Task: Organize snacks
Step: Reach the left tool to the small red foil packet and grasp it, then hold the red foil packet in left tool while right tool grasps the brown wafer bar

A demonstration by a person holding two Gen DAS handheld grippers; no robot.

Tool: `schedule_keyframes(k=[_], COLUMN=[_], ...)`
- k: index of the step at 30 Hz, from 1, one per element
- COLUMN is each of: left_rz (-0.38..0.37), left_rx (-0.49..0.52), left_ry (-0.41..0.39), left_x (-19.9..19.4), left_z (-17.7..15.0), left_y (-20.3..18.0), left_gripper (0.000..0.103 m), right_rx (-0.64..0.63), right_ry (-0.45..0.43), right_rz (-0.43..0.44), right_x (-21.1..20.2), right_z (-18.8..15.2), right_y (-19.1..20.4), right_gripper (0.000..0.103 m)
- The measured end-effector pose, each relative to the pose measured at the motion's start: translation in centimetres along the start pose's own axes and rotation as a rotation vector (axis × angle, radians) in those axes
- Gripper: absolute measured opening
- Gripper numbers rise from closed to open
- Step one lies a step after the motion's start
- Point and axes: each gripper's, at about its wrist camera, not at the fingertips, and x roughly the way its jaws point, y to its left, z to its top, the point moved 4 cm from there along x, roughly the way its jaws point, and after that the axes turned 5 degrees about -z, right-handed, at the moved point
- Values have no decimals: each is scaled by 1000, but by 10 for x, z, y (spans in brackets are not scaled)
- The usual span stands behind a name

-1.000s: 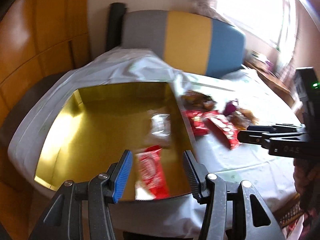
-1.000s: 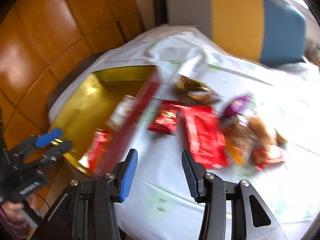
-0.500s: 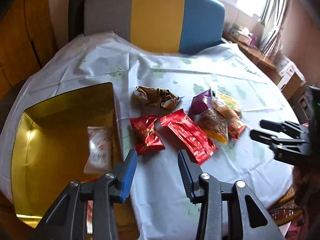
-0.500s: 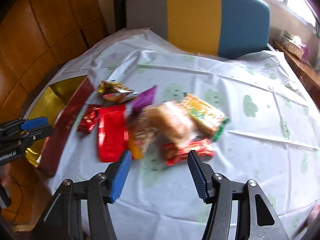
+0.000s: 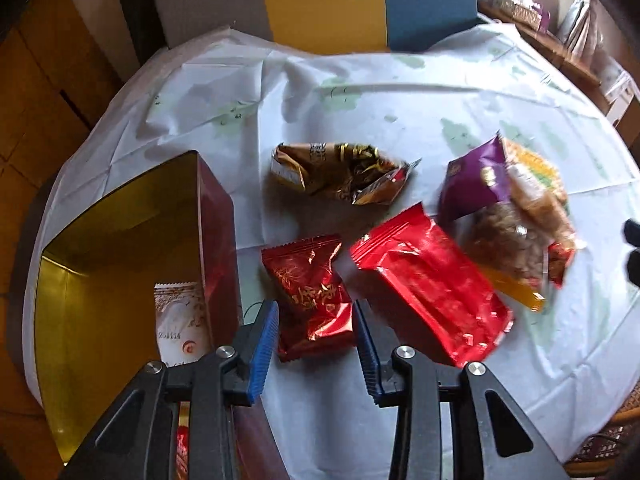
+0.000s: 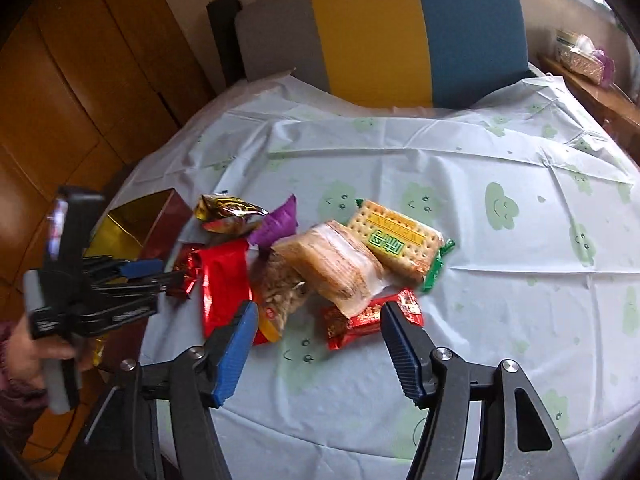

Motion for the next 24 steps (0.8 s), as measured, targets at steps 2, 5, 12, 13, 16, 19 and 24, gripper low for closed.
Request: schedule_keyframes(k=[2,5,12,13,16,19,24], left_rz=[8,15,-71,-90,-208,-301,-272], left_rx=[8,16,23,32,34,43,49], left_ry=[21,11,-79,-94,-119,-112,-120], left_x=[10,15,-9,-15,-32,-41,-38], left_z=[0,1,-11,-16,-37,-58,-76], left_y=[-1,-3,-13,-18,-31,-46,-57], left_gripper=[39,32,11,11,10,10,16], right_rx=[3,0,-2,-2,-9,-16,-32], right_ry=[-6,-13,-29,-28,-22,-9,13], right_rz=[7,5,-9,-9,-17,-19,-37], right_x=[-2,-3,-5,-5,-3,0,6], right_z=[0,2,2,2,1,-1,-4], right_y=[1,1,-1,-1,-1,0,0], right_gripper=[68,68,68,68,68,68,68])
